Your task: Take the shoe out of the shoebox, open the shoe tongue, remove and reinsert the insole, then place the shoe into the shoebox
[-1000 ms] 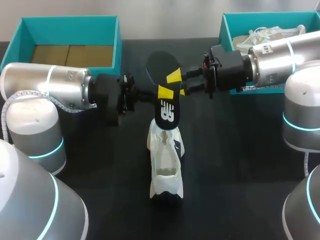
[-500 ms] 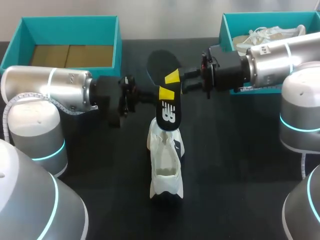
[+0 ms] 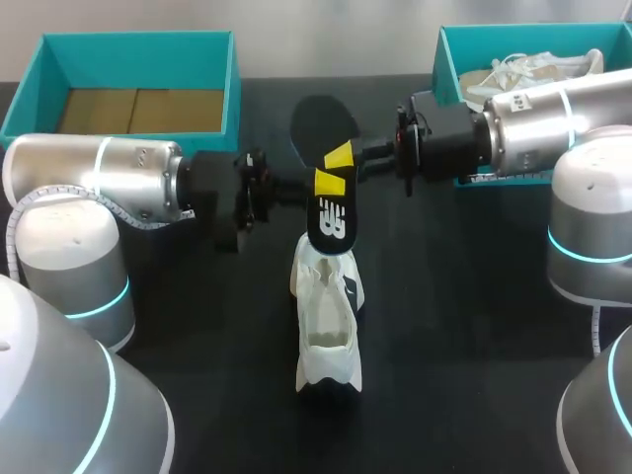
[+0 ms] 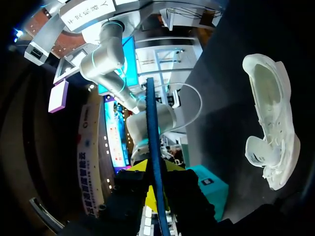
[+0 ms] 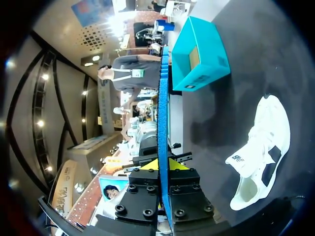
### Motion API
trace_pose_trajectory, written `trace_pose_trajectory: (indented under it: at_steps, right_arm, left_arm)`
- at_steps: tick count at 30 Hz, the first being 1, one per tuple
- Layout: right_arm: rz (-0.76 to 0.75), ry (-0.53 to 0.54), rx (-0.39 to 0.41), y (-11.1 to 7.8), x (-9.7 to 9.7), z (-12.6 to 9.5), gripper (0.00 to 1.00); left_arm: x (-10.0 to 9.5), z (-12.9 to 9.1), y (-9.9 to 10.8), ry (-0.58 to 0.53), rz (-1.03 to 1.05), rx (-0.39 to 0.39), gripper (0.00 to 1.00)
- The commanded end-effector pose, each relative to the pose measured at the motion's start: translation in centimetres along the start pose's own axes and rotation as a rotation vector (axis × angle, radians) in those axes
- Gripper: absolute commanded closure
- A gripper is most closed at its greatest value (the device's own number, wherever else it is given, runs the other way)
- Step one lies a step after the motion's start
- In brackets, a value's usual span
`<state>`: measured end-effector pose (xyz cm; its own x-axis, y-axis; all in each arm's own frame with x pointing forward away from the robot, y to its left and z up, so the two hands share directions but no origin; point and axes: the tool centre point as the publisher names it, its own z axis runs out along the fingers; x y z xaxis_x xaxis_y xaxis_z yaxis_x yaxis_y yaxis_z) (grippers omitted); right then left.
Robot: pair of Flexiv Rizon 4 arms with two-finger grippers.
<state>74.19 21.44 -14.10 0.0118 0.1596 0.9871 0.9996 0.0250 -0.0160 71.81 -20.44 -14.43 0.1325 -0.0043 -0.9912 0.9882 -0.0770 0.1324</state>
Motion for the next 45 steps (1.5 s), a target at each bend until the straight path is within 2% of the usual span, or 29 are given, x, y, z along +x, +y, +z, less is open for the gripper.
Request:
trace_pose_trajectory:
  at_steps: [1,5,12,20,21,22,24,34,35,36,38,39,40,42,45]
  right_arm:
    - [-0.002,0.006,-0.012,-0.2,-0.3,0.0,1.00]
    - [0.008,-0.002,-0.024,-0.3,-1.1,-0.1,1.00]
    - [0.009,0.008,-0.017,-0.3,-2.6,0.2,1.00]
    - [0.004,0.006,-0.022,-0.6,-3.8,0.8,1.00]
    - [0.007,-0.001,-0.022,-0.6,-4.0,0.9,1.00]
    - [0.014,-0.014,-0.033,-0.6,-4.3,1.0,1.00]
    - [0.024,-0.023,-0.053,-0.6,-4.6,1.0,1.00]
    - [0.024,-0.023,-0.053,-0.6,-4.6,1.0,1.00]
    - [0.024,-0.023,-0.053,-0.6,-4.6,1.0,1.00]
    - [0.024,-0.023,-0.053,-0.6,-4.6,1.0,1.00]
    - [0.024,-0.023,-0.053,-0.6,-4.6,1.0,1.00]
    - [0.024,-0.023,-0.053,-0.6,-4.6,1.0,1.00]
    - [0.024,-0.023,-0.053,-0.6,-4.6,1.0,1.00]
    - [0.024,-0.023,-0.053,-0.6,-4.6,1.0,1.00]
    - [0.024,-0.023,-0.053,-0.6,-4.6,1.0,1.00]
  left_arm:
    - [-0.8,-2.2,-0.8,0.022,-0.032,-0.020,0.00]
    - [-1.6,-4.6,-1.1,0.070,-0.067,-0.030,0.00]
    - [-2.6,-7.8,-0.3,0.240,-0.138,-0.053,0.00]
    - [-4.0,-10.0,1.5,0.420,-0.224,-0.067,0.00]
    - [-4.1,-10.1,1.8,0.452,-0.224,-0.040,0.00]
    - [-4.3,-10.1,2.2,0.500,-0.190,-0.013,0.00]
    - [-4.3,-10.1,2.2,0.500,-0.190,-0.013,0.00]
    - [-4.3,-10.1,2.2,0.500,-0.190,-0.013,0.00]
    - [-4.9,-9.2,2.3,0.544,-0.210,-0.019,0.00]
    - [-5.3,-8.4,2.7,0.577,-0.236,0.011,0.00]
    - [-6.3,-7.1,3.7,0.702,-0.277,-0.007,0.00]
    - [-6.6,-6.8,4.2,0.721,-0.294,0.031,0.00]
    - [-6.9,-6.4,4.6,0.814,-0.299,-0.003,0.00]
    - [-7.3,-5.8,5.1,0.879,-0.332,0.036,0.00]
    - [-7.6,-5.3,5.6,0.989,-0.340,0.015,0.00]
